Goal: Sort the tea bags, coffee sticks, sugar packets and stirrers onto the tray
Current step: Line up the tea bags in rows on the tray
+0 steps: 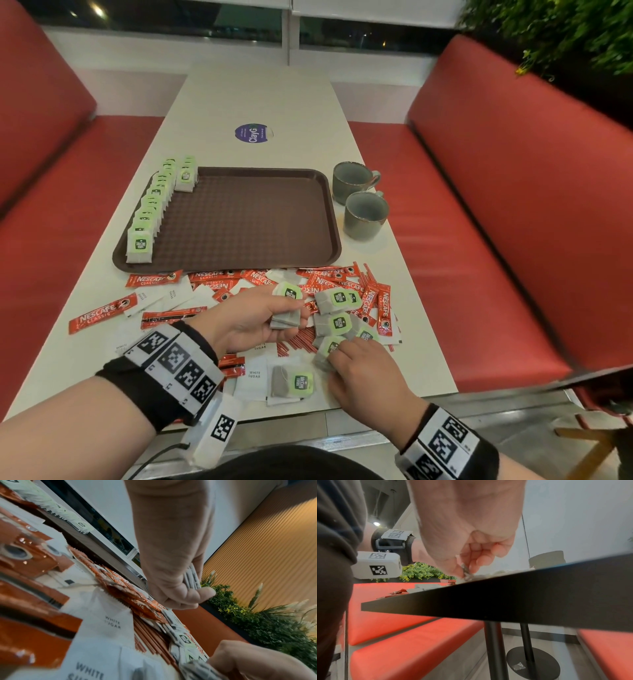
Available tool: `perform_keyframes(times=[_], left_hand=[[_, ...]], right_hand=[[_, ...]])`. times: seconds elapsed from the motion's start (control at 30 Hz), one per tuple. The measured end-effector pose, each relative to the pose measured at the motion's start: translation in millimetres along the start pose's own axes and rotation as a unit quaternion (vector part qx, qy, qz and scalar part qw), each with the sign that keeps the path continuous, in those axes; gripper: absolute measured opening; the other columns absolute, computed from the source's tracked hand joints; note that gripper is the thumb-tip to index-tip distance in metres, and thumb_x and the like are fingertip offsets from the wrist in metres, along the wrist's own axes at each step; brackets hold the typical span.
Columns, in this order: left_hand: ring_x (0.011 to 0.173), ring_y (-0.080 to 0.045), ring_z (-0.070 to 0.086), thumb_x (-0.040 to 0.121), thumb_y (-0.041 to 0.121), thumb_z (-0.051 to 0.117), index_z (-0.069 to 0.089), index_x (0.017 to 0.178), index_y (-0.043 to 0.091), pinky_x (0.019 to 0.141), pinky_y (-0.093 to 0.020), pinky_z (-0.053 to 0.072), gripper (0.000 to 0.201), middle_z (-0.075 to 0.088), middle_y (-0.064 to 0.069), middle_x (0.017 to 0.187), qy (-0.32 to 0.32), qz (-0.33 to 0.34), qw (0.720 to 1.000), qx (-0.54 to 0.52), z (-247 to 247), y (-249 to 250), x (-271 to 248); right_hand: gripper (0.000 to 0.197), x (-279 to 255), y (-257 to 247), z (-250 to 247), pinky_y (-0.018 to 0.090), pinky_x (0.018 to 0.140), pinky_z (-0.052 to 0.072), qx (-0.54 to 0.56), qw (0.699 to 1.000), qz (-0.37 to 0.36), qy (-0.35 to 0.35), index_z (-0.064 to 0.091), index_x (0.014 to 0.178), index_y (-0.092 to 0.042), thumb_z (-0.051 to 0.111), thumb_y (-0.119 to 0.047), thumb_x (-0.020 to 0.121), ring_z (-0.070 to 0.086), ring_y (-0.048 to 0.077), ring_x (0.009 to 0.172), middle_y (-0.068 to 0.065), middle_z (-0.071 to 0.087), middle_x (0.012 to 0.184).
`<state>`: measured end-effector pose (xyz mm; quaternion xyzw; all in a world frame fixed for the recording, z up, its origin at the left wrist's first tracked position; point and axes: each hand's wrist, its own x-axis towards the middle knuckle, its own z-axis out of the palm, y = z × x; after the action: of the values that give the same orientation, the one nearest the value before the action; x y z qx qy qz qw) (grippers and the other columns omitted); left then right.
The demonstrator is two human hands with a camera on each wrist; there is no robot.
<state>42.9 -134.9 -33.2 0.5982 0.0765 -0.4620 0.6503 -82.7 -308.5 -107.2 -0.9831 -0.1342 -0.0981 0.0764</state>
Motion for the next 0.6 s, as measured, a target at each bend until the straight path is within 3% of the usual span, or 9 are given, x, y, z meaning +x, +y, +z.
perform_keyframes(times=[0.1, 0.27, 0.4, 0.5, 0.6], left_hand=[[0.082, -0.021, 0.063, 0.09, 0.008, 0.06, 0.059, 0.105, 0.004, 0.059, -0.025, 0.055, 0.015, 0.067, -0.014, 0.09, -0.001, 0.002, 1.0, 0.007, 1, -3, -1], [0.078, -0.022, 0.064, 0.092, 0.019, 0.059, 0.054, 0.112, 0.006, 0.058, -0.027, 0.056, 0.025, 0.068, -0.016, 0.092, 0.011, -0.015, 1.0, -0.012, 3, -2, -2], [0.084, -0.022, 0.065, 0.089, 0.038, 0.059, 0.057, 0.116, 0.006, 0.066, -0.029, 0.056, 0.042, 0.068, -0.015, 0.097, -0.001, -0.031, 1.0, -0.007, 11, 1, -1], [0.081, -0.017, 0.065, 0.088, 0.045, 0.054, 0.062, 0.11, 0.005, 0.068, -0.025, 0.054, 0.046, 0.069, -0.009, 0.093, -0.083, -0.024, 0.996, 0.0, 20, 4, -3], [0.07, -0.014, 0.063, 0.088, 0.024, 0.059, 0.06, 0.097, 0.006, 0.064, -0.023, 0.054, 0.021, 0.067, -0.008, 0.081, -0.107, -0.008, 0.994, 0.002, 23, 3, -3]], right_hand=[[0.017, 0, 4, -7, 0.024, 0.049, 0.036, 0.041, 0.998, 0.026, 0.041, 0.062, 0.066, -0.019, 0.052, -0.029, 0.075, 0.052, 0.015, 0.055, -0.005, 0.053, 0.062], [0.019, 1, 12, -21, 0.012, 0.062, 0.032, 0.141, 0.975, 0.087, 0.147, 0.07, 0.083, -0.016, 0.055, -0.028, 0.081, 0.051, 0.008, 0.066, -0.006, 0.06, 0.072], [0.024, 17, 13, -32, 0.02, 0.065, 0.042, 0.18, 0.952, 0.1, 0.225, 0.072, 0.094, -0.012, 0.057, -0.027, 0.084, 0.055, 0.012, 0.072, -0.001, 0.063, 0.078], [0.023, 30, 8, -35, 0.024, 0.068, 0.043, 0.157, 0.962, 0.056, 0.216, 0.071, 0.096, -0.013, 0.057, -0.026, 0.084, 0.056, 0.014, 0.076, 0.0, 0.064, 0.081], [0.024, 34, 5, -35, 0.027, 0.073, 0.044, 0.156, 0.975, 0.0, 0.159, 0.069, 0.1, -0.017, 0.058, -0.03, 0.083, 0.057, 0.014, 0.084, -0.003, 0.065, 0.089]])
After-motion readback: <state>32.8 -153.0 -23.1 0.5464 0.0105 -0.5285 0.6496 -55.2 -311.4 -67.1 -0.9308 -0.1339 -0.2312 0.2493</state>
